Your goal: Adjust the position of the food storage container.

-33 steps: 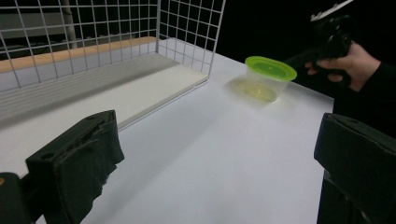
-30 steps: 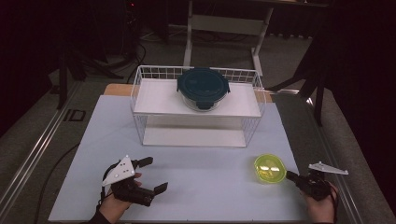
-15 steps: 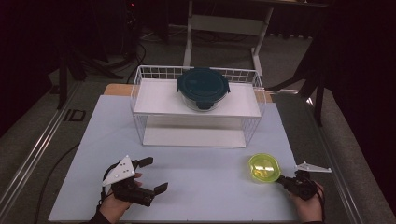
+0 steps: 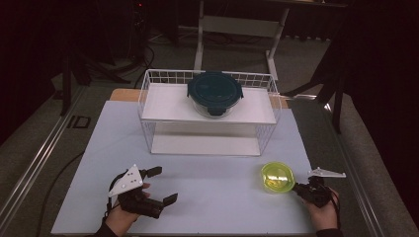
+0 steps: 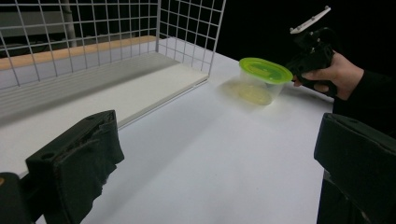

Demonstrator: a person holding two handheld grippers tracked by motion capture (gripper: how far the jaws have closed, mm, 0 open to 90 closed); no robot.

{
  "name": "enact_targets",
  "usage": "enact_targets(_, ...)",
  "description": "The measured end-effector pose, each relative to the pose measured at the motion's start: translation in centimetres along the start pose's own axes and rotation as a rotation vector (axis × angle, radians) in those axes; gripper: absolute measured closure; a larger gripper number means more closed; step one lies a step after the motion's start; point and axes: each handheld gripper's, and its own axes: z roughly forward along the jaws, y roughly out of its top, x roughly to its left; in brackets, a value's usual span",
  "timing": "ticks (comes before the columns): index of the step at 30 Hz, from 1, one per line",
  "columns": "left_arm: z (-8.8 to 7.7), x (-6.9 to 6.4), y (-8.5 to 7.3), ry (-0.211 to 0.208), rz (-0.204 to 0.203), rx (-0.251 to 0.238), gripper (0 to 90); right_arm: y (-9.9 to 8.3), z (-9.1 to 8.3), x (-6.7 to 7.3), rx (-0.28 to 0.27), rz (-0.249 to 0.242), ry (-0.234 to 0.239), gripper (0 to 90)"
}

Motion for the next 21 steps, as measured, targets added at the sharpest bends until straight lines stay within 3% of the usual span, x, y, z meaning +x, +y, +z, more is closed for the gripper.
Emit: enact_targets(21, 0.1, 0.0, -0.1, -0.005, -0.003, 0.005, 0.3, 1.9, 2.7, 3.7, 0.05, -0.083, 0.111, 90.0)
